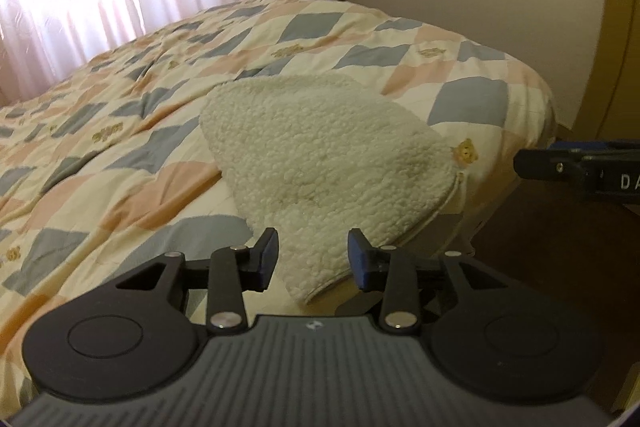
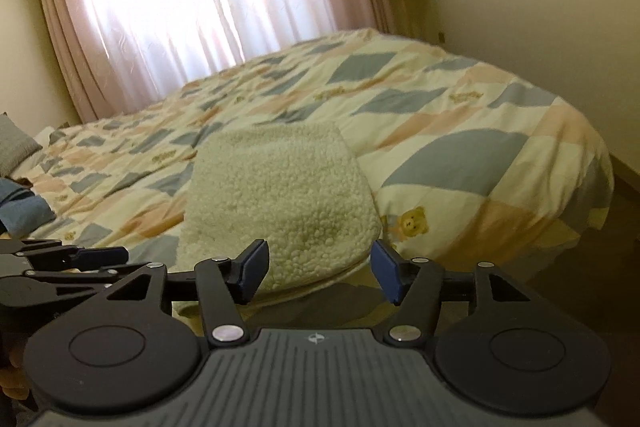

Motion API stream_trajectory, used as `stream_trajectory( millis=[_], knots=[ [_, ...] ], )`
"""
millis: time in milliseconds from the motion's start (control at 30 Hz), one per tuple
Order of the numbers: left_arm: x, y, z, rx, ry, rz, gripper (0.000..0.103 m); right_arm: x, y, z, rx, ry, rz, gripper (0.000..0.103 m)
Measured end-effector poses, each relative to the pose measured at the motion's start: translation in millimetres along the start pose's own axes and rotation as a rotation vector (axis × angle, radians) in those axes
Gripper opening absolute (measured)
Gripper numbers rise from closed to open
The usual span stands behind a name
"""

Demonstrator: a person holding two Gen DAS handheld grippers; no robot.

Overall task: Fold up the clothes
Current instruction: 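Grasp the vest's narrow end with the left gripper while the right gripper grasps beside it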

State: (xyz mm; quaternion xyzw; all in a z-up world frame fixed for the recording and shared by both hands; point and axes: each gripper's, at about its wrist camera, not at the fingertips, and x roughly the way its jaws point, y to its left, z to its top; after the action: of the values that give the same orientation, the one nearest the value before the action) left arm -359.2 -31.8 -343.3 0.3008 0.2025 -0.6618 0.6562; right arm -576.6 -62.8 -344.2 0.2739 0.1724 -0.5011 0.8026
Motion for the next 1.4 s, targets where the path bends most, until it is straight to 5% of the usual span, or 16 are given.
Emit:
stream_trajectory(
  millis=[467,700,933,1067,1233,1400],
  knots=[
    [-2,8,9,-0.096,-0.021,-0.041,0.048,-4,-35,8,0.055,-0.04,0.083,0.075],
    [29,78,14,-0.37,0.03,-0.117,0.065,60,-83,10,0.188,0.067,0.204,0.076],
    [115,139,24,-0.597,0.057,-0.217,0.07,134,-124,37,0.297,0.13,0.322,0.078],
    [161,167,20,-0.74,0.07,-0.356,0.071,186,-135,55,0.337,0.208,0.405,0.081],
    [200,182,21,-0.82,0.083,-0.467,0.079,252,-140,71,0.391,0.341,0.497,0.081],
    [224,192,13,-0.877,0.117,-0.573,0.082,292,-140,77,0.425,0.463,0.495,0.083]
  ],
)
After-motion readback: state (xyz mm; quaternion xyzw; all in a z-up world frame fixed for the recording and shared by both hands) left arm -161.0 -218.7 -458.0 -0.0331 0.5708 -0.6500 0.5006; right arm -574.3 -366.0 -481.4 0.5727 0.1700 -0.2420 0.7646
